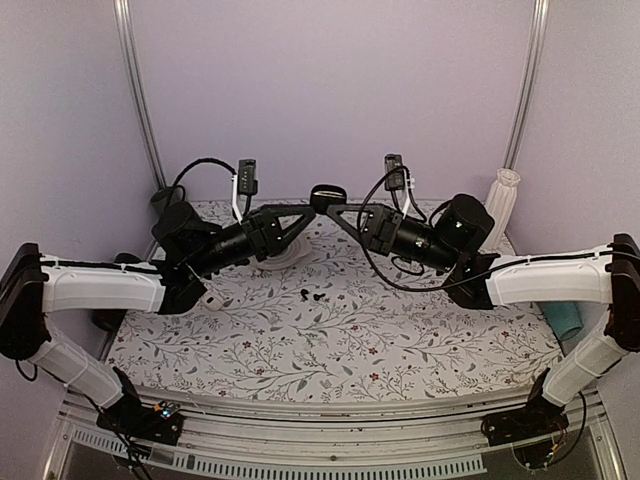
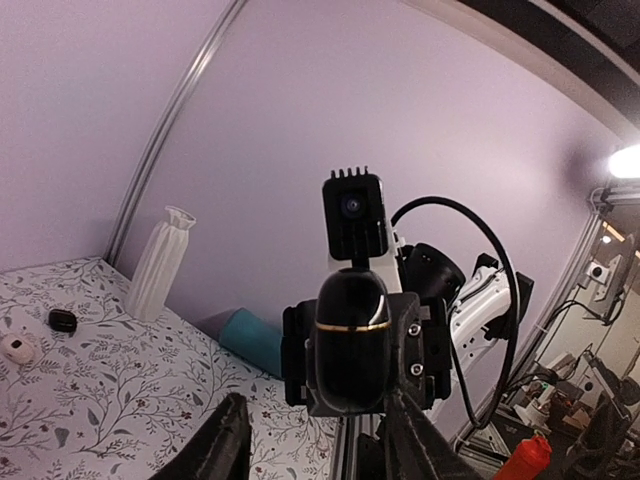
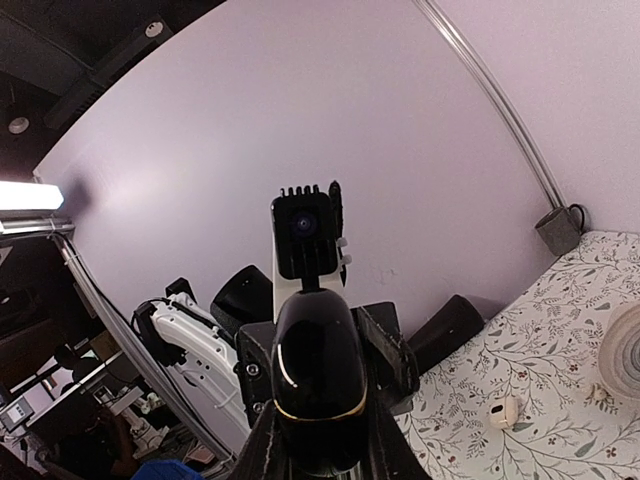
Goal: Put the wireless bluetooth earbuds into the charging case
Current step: Pass from the right arm to the left
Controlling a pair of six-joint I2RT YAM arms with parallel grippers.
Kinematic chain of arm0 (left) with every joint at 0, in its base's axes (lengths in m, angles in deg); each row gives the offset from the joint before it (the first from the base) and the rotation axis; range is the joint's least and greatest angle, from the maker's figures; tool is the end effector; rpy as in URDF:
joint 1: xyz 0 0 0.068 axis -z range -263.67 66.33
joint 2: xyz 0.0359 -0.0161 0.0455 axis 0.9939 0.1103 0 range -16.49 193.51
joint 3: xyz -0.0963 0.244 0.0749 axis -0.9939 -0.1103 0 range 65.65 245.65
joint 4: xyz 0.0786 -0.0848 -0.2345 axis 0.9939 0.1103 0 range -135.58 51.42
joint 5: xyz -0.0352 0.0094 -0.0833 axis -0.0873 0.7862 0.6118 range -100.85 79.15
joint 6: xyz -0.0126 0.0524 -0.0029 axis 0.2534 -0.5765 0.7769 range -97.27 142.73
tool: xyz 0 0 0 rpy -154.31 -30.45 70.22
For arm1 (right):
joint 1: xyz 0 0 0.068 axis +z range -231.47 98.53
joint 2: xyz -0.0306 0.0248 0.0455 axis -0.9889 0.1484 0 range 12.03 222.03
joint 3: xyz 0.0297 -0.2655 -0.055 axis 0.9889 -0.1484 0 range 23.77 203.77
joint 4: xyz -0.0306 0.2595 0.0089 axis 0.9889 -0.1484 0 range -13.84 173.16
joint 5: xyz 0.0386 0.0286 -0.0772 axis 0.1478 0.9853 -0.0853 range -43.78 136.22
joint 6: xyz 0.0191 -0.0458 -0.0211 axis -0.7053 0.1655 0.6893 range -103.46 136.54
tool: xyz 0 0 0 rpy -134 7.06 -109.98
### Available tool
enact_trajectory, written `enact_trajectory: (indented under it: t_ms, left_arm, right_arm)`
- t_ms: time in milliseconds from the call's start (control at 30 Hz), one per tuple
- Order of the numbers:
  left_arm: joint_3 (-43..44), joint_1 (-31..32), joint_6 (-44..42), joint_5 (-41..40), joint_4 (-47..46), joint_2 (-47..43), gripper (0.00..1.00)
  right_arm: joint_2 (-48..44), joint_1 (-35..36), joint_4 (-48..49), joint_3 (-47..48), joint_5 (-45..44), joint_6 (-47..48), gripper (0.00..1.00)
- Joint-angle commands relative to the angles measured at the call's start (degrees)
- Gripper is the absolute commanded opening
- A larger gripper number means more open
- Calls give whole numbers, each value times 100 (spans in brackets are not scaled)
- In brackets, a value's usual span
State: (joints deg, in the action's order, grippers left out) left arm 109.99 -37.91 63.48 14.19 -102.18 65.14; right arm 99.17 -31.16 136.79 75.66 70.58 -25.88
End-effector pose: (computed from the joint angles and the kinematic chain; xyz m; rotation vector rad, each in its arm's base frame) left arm 0.2076 -0.2349 0.3091 0.4881 1.3493 -1.5445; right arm 0.2075 0.2730 0.3183 -0.5176 1.3768 1.6234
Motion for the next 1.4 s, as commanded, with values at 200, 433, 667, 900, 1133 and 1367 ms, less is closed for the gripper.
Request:
enact_trajectory:
  t_ms: [200, 433, 667, 900, 1133, 1367]
  left_arm:
    - [167, 154, 55, 185, -240, 151, 43]
    - [124, 163, 47, 267, -194, 98, 39]
    - [119, 165, 55, 258, -211, 122, 27]
    - [151, 163, -121, 328, -38, 119, 0]
    - [286, 49, -1239, 801, 1339, -337, 0]
    - [377, -129, -1771, 1659, 2146, -499, 0]
  right_arm:
    - [159, 65, 234, 208, 275, -103, 2]
    - [255, 70, 212, 188, 485, -192, 2]
    - [236, 81, 209, 138, 471, -215, 2]
    - [145, 83, -80, 108, 433, -63, 13]
    - [-550, 25, -1075, -239, -69, 630, 61]
    - [-935, -1, -2303, -69, -207, 1621, 72]
